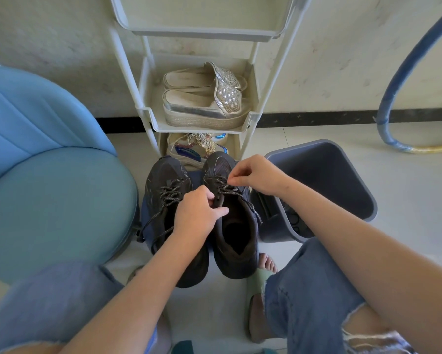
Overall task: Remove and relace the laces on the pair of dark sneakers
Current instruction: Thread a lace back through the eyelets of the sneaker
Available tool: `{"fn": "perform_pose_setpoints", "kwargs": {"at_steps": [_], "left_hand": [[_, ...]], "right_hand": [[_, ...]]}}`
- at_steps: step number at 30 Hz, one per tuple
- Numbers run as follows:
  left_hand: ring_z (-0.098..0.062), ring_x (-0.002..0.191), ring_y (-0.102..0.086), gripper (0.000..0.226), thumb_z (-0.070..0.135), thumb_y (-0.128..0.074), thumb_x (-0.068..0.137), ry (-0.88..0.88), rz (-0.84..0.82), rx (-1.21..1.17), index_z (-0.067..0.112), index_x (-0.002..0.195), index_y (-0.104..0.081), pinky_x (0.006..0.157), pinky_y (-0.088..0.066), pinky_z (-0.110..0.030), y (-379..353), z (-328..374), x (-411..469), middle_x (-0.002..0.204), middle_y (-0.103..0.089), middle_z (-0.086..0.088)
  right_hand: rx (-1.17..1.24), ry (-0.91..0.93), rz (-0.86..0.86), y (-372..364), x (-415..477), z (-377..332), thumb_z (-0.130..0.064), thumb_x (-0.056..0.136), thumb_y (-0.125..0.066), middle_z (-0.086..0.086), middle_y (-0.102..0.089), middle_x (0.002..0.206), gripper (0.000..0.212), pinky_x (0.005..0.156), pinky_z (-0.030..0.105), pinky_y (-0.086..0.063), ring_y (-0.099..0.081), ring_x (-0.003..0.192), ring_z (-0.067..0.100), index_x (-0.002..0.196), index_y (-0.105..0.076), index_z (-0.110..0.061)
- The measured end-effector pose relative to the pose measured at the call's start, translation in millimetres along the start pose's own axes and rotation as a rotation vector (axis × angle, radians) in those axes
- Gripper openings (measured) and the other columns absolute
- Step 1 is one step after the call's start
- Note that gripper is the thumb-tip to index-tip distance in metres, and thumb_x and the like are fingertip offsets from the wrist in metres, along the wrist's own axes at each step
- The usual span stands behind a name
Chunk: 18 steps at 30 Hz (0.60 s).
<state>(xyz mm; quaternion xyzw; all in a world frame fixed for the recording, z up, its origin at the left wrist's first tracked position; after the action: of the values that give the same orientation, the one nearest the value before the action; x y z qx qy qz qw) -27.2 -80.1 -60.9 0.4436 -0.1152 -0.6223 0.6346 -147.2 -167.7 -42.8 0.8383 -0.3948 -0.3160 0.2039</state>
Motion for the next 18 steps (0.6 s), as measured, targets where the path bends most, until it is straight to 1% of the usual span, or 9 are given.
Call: {"fn": "perform_pose_setpoints", "kwargs": {"at_steps": [1, 3, 5, 6, 9, 12, 14, 16, 18], "left_hand": [[-0.02, 0.096, -0.061, 0.045, 0.043, -0.072, 0.078, 0.003, -0.004, -0.024, 0.013, 0.109, -0.059, 0.084, -0.048, -0.032, 0, -1, 0, 0.104, -0.064, -0.001], [-0.023, 0.082, -0.066, 0.046, 0.049, -0.067, 0.08, 0.004, -0.011, -0.068, 0.007, 0.1, -0.063, 0.081, -0.052, -0.039, -2, -2, 2, 0.092, -0.068, -0.005], [-0.028, 0.07, -0.067, 0.051, 0.051, -0.063, 0.083, -0.006, -0.014, -0.05, 0.0, 0.091, -0.066, 0.077, -0.053, -0.045, -3, -2, 3, 0.082, -0.069, -0.013], [-0.028, 0.067, -0.067, 0.052, 0.05, -0.062, 0.083, -0.011, -0.016, -0.027, -0.002, 0.086, -0.066, 0.075, -0.053, -0.045, -3, -2, 3, 0.078, -0.069, -0.015], [-0.028, 0.062, -0.065, 0.051, 0.049, -0.064, 0.082, -0.02, -0.011, 0.034, 0.0, 0.067, -0.059, 0.068, -0.053, -0.039, -2, 0, 5, 0.068, -0.067, -0.017], [-0.028, 0.057, -0.055, 0.049, 0.047, -0.066, 0.081, -0.033, -0.015, 0.069, 0.008, 0.058, -0.048, 0.057, -0.04, -0.032, -3, 2, 6, 0.055, -0.052, -0.014], [-0.03, 0.058, -0.054, 0.048, 0.044, -0.068, 0.08, -0.031, -0.012, 0.038, 0.009, 0.057, -0.044, 0.055, -0.036, -0.03, -4, 1, 7, 0.055, -0.048, -0.01], [-0.032, 0.066, -0.062, 0.044, 0.042, -0.069, 0.08, -0.025, -0.006, 0.019, 0.009, 0.058, -0.05, 0.055, -0.038, -0.03, -6, 0, 7, 0.061, -0.057, -0.014], [-0.031, 0.073, -0.065, 0.039, 0.04, -0.07, 0.08, -0.031, 0.004, -0.005, 0.005, 0.065, -0.06, 0.061, -0.046, -0.033, -6, -1, 7, 0.072, -0.068, -0.017]], "right_hand": [[-0.031, 0.012, -0.019, -5, 1, -3, -0.012, 0.086, -0.068, -0.002, -0.068, 0.085, 0.01, 0.082, 0.019, -0.046, -0.06, 0.079, 0.007, 0.094, -0.073, -0.008], [-0.096, 0.037, -0.05, -13, 4, -10, -0.011, 0.088, -0.066, -0.002, -0.066, 0.086, 0.009, 0.087, 0.024, -0.047, -0.06, 0.083, 0.01, 0.094, -0.073, -0.008], [-0.147, 0.057, -0.081, -19, 6, -15, -0.009, 0.089, -0.063, -0.003, -0.065, 0.088, 0.011, 0.088, 0.023, -0.044, -0.059, 0.086, 0.011, 0.096, -0.072, -0.008], [-0.166, 0.063, -0.093, -22, 6, -16, -0.009, 0.09, -0.062, -0.003, -0.064, 0.09, 0.011, 0.088, 0.023, -0.043, -0.058, 0.087, 0.011, 0.097, -0.071, -0.008], [-0.233, 0.077, -0.124, -27, 8, -18, -0.009, 0.091, -0.061, -0.003, -0.063, 0.093, 0.013, 0.088, 0.022, -0.041, -0.057, 0.09, 0.012, 0.099, -0.071, -0.008], [-0.265, 0.082, -0.147, -29, 11, -17, -0.01, 0.091, -0.06, -0.005, -0.061, 0.092, 0.014, 0.087, 0.022, -0.038, -0.055, 0.09, 0.011, 0.1, -0.071, -0.009], [-0.258, 0.078, -0.147, -29, 12, -16, -0.01, 0.091, -0.061, -0.005, -0.061, 0.092, 0.012, 0.089, 0.023, -0.039, -0.055, 0.09, 0.011, 0.098, -0.071, -0.01], [-0.25, 0.08, -0.15, -30, 12, -15, -0.009, 0.091, -0.061, -0.004, -0.062, 0.091, 0.012, 0.09, 0.024, -0.041, -0.056, 0.091, 0.012, 0.098, -0.071, -0.01], [-0.249, 0.083, -0.162, -31, 12, -14, -0.008, 0.091, -0.061, -0.004, -0.063, 0.09, 0.013, 0.09, 0.023, -0.04, -0.057, 0.091, 0.012, 0.098, -0.071, -0.009]]}}
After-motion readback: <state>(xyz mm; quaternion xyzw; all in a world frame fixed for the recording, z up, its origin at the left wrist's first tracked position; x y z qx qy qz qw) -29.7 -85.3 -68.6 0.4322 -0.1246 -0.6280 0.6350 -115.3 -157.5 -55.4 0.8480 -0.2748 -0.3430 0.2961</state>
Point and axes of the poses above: each hand's wrist, its own x-axis towards the middle knuckle, its own y-axis out of the back of the hand, z = x × y, the point moved 8 cm from there along x, towards the middle knuckle
